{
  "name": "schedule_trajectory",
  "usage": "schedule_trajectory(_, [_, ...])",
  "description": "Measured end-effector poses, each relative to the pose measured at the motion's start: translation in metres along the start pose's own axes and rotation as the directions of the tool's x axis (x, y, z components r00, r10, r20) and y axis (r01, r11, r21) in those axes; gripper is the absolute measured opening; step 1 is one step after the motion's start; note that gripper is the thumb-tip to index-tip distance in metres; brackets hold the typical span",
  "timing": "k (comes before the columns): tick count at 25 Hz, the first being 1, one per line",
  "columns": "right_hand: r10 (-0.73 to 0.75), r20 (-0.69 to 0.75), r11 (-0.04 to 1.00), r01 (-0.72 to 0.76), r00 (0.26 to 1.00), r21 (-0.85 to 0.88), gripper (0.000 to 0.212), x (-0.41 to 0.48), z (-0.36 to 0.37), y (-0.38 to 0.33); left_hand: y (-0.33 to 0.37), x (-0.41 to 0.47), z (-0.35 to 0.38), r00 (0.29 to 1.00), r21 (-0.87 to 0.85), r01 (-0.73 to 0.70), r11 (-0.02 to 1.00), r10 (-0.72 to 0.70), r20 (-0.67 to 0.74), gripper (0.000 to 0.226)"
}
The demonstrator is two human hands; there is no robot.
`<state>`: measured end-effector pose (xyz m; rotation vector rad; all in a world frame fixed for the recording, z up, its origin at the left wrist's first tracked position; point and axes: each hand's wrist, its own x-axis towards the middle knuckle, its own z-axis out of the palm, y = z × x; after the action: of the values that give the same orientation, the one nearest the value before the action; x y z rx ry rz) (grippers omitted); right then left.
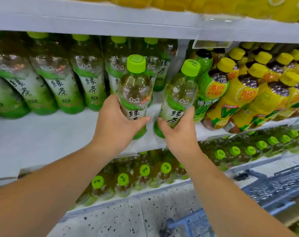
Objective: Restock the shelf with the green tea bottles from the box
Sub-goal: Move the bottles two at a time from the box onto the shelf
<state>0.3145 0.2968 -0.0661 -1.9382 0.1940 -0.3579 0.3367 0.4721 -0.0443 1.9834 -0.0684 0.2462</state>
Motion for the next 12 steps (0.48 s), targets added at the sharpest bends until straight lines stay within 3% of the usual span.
schedule_trajectory(3, [0.010,0.020,0.999,-0.010,1.000,-0.038,0.052,-0.002,0.000,0.006,-0.005,-0.003,0.002,0.999,0.004,-0.043,0.999,0.043,0.005,0.056])
schedule_trajectory(7, [0.077,-0.005,0.970,-0.076,0.997,-0.229,0.064,-0.023,0.001,0.014,-0.018,-0.009,0.003,0.994,0.083,-0.024,0.996,0.015,0.106,0.070])
schedule_trajectory(12, [0.055,-0.047,0.945,-0.067,0.997,-0.321,0.049,-0.019,0.003,0.020,-0.050,-0.015,-0.002,0.988,0.154,-0.044,0.987,0.020,0.152,0.063])
